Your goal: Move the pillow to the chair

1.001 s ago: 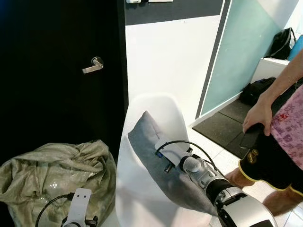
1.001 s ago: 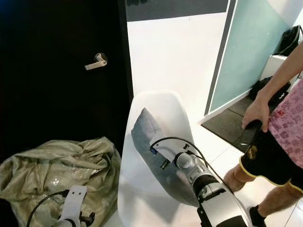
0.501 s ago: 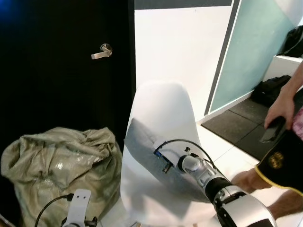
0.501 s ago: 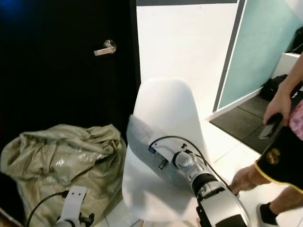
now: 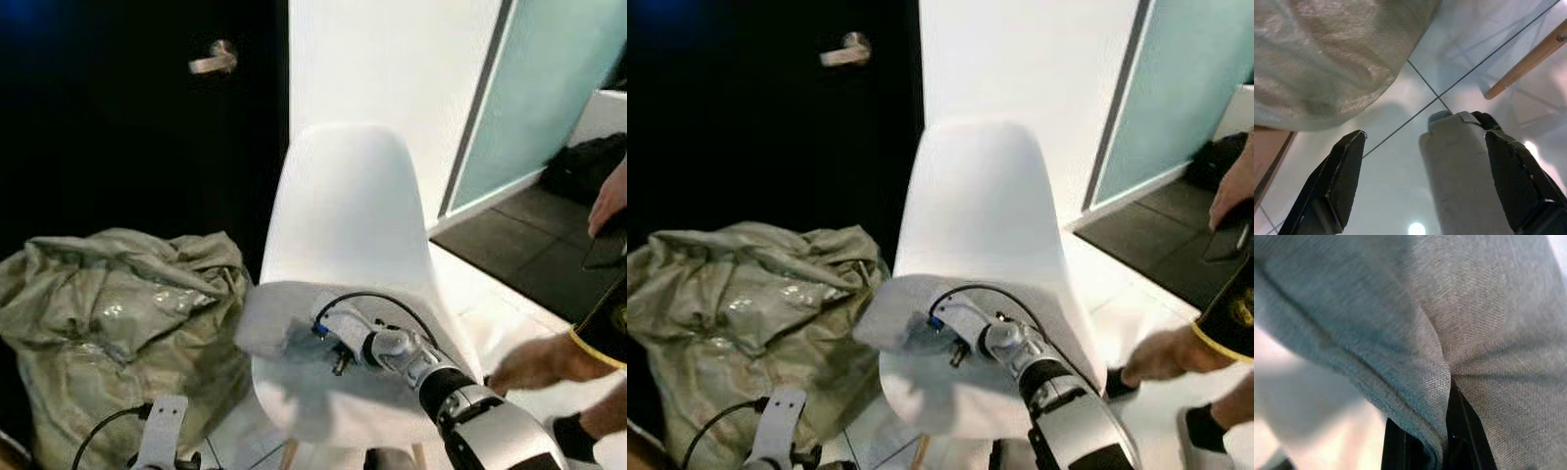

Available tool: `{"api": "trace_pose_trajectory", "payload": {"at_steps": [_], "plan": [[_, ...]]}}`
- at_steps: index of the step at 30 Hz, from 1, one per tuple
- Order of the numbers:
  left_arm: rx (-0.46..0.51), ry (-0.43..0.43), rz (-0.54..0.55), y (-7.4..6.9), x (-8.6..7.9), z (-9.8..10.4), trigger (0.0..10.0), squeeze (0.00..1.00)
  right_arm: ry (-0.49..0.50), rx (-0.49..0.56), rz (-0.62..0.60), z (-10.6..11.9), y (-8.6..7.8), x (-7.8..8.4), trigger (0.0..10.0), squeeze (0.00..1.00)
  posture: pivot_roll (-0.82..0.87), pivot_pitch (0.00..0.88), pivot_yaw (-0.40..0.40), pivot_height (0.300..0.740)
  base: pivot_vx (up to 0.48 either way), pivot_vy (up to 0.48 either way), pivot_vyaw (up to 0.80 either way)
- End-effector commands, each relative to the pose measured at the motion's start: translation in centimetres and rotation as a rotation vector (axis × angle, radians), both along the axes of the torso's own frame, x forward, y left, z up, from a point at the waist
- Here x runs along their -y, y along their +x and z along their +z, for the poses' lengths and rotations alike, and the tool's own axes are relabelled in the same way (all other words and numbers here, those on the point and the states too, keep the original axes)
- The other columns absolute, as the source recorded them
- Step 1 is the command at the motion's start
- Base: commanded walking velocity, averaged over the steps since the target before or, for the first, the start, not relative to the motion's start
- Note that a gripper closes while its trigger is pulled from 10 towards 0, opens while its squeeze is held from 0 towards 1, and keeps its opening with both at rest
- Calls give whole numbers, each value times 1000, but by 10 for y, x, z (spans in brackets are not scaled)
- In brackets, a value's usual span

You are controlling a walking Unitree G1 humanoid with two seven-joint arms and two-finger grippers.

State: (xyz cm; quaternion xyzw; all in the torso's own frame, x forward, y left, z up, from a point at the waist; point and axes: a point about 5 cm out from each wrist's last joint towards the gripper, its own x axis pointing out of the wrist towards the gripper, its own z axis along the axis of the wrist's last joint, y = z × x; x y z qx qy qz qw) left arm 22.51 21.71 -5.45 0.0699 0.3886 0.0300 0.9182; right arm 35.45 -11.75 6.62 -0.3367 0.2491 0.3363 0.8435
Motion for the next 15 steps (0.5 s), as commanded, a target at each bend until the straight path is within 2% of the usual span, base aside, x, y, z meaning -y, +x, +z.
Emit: {"api": "trace_pose_trajectory", "payload": {"at_steps": [1,5,6,9,11,13,15], "plan": [[-1,12,-11,-1,-2,0,10000,0,-41,4,-21,0,2,5,10000,0,-86,40,-36,545,0,0,0],[-1,13,-11,-3,-3,-1,10000,0,-104,79,-111,8,9,18,10000,0,-68,63,-36,525,0,0,0],[-1,14,-10,-4,-4,-1,10000,0,-97,107,-157,13,13,22,10000,0,-65,69,-33,520,0,0,0],[-1,14,-10,-4,-4,-1,10000,0,-90,125,-187,17,15,25,10000,0,-64,71,-32,515,0,0,0],[-3,16,-12,-6,-5,-2,10000,0,-24,148,-250,25,20,28,10000,0,-59,81,-29,505,0,0,0],[-4,17,-12,-7,-5,-2,10000,0,1,144,-267,26,21,28,10000,0,-59,81,-29,500,0,0,0],[-8,20,-13,-9,-7,-3,10000,0,103,52,-297,21,18,25,10000,0,-55,95,-24,491,0,0,0]]}}
